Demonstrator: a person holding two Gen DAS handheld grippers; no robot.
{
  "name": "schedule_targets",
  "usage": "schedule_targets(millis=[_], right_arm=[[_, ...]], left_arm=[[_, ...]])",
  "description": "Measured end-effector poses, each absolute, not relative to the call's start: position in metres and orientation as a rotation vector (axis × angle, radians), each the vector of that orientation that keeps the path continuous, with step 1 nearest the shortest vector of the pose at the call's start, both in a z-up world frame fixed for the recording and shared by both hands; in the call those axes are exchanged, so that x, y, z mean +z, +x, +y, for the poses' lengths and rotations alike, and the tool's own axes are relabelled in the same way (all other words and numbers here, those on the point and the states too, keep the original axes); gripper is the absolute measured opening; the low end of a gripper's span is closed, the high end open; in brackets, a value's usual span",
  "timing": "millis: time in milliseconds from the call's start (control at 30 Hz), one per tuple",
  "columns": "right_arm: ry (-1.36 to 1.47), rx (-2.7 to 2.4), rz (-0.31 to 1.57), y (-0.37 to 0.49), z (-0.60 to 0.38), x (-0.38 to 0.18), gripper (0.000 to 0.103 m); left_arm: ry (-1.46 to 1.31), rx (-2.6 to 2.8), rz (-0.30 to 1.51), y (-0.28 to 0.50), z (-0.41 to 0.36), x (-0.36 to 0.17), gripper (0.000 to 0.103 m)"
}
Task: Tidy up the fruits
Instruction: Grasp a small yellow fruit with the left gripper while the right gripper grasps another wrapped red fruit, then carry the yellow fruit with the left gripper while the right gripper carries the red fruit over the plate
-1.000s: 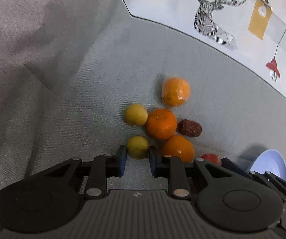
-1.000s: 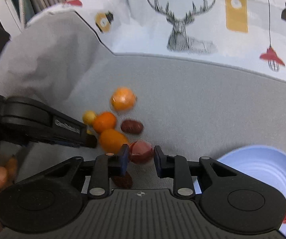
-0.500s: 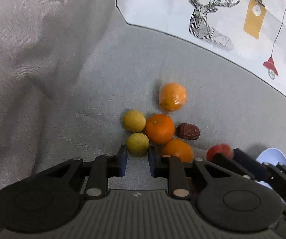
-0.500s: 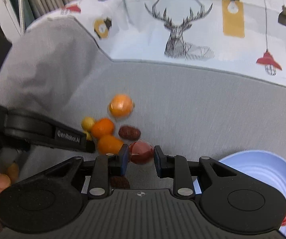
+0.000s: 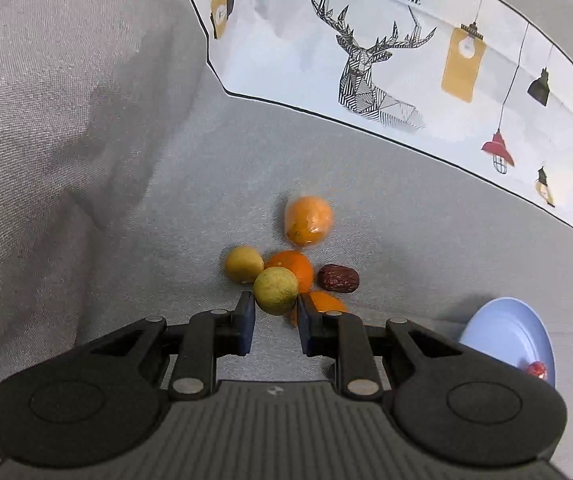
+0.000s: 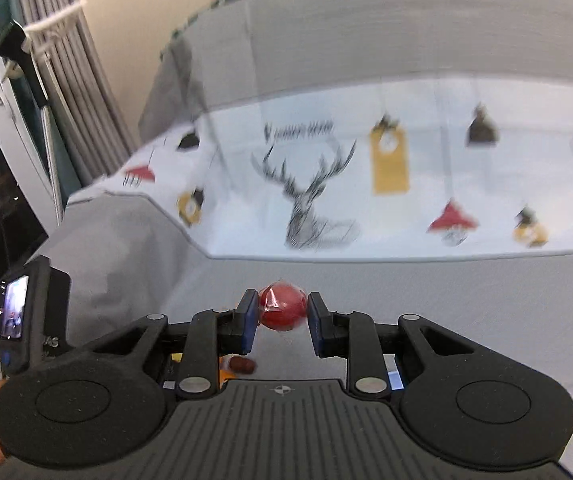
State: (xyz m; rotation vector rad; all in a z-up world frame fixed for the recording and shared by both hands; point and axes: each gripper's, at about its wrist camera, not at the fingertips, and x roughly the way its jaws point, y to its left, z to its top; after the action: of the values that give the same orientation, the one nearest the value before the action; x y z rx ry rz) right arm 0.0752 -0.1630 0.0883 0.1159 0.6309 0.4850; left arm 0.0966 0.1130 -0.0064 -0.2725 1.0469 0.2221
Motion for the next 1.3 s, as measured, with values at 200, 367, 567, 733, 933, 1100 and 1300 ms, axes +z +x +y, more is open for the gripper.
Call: schedule_targets(millis=[200,367,567,733,933,1100,1300], right_arm=[[0.112,0.362,0.706,0.060,-0.198,0.038,0.028],[0.059,0.325,0.719,0.063,-0.212,0.023,0.028],[0.065,0.287,0.757,0.067,-0.228,0.013,0.028],[0.042,0.286,0.745,0.067,-0.233,0.013,0.028],[0.048,0.279,0.747,0.068,-0.239,0.013,0.028],[0.046,0.282,0.749,0.069,-0.238,0.012,0.028],[0.037,0.286,0.750,0.068,-0.235,0.012,0.028]], left_arm=[[-0.275,0.200,1.037,0.094,0.108,-0.004,0.024],[-0.209,0.167,1.013,0.094,0.091,-0.001,0.024],[-0.216,0.164,1.013,0.097,0.088,-0.003,0.024],[-0.202,0.167,1.014,0.100,0.088,-0.005,0.024],[-0.190,0.159,1.010,0.103,0.083,-0.006,0.024],[-0.174,0.139,0.999,0.105,0.074,-0.005,0.024],[-0.151,0.109,0.981,0.106,0.067,-0.002,0.024]])
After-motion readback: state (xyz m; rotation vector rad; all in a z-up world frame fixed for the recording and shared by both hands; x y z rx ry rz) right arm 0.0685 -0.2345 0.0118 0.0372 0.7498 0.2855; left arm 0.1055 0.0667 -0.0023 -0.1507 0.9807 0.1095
